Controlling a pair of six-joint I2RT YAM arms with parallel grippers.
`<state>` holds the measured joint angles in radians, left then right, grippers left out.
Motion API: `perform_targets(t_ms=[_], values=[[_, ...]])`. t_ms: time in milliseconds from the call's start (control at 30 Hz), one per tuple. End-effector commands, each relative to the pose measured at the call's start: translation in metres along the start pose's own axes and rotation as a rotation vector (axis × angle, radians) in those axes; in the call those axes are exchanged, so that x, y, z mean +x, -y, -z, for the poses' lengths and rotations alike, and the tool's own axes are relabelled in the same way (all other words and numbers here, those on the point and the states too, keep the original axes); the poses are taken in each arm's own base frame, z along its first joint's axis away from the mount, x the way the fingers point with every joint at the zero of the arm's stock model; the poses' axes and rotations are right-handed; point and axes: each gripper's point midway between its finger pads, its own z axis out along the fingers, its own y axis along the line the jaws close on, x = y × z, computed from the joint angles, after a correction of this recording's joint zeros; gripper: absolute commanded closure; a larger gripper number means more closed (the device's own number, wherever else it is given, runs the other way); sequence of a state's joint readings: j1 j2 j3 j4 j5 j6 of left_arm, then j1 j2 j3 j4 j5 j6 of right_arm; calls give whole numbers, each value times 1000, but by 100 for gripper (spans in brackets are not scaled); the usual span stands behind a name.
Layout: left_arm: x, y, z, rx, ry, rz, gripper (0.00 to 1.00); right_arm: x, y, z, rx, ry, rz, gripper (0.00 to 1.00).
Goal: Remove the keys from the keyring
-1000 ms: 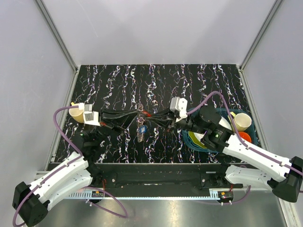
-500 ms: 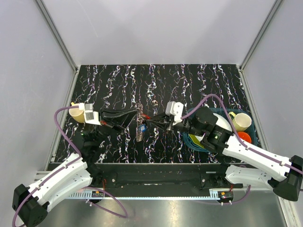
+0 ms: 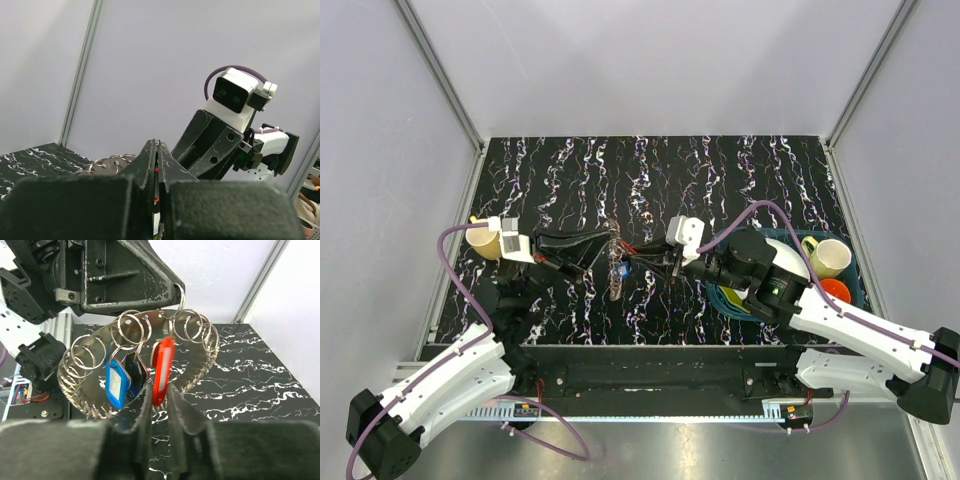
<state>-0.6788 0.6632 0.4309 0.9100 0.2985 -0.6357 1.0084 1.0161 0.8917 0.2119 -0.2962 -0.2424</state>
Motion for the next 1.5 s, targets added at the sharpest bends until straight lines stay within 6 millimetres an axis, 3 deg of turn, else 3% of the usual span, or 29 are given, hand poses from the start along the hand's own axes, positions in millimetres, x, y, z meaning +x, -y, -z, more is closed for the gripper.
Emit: perform_targets(t_ms=[0, 133, 233, 367, 400, 433, 500, 533, 633, 900, 1467], values=[[-23, 15, -4, 65, 75, -52, 100, -13, 3, 1, 35, 20, -34, 72], [-16, 22, -2, 111, 43, -45, 100, -20, -4, 12, 10, 9, -69, 56], [-12, 28, -1, 146, 18, -49, 100, -31, -8, 17, -7, 1, -111, 52], [-6, 34, 3, 187, -6, -49, 100, -59, -5, 17, -9, 28, -154, 52], [-5, 37, 4, 202, -13, -48, 100, -55, -6, 16, -7, -2, -181, 52], [-5, 38, 5, 208, -14, -47, 100, -66, -4, 16, -7, 14, -184, 52], [-6, 42, 6, 224, -14, -41, 100, -65, -3, 13, -15, -8, -223, 53], [-5, 43, 7, 228, -18, -35, 100, -74, 0, 14, -37, 5, -232, 54], [-7, 46, 8, 238, -15, -37, 100, -80, 5, 19, -98, 6, -339, 61], [-7, 48, 9, 242, -15, -29, 100, -74, -15, 17, -272, -1, -418, 62], [-9, 50, 8, 252, -10, -17, 100, -58, -13, 0, -300, -3, -439, 63]])
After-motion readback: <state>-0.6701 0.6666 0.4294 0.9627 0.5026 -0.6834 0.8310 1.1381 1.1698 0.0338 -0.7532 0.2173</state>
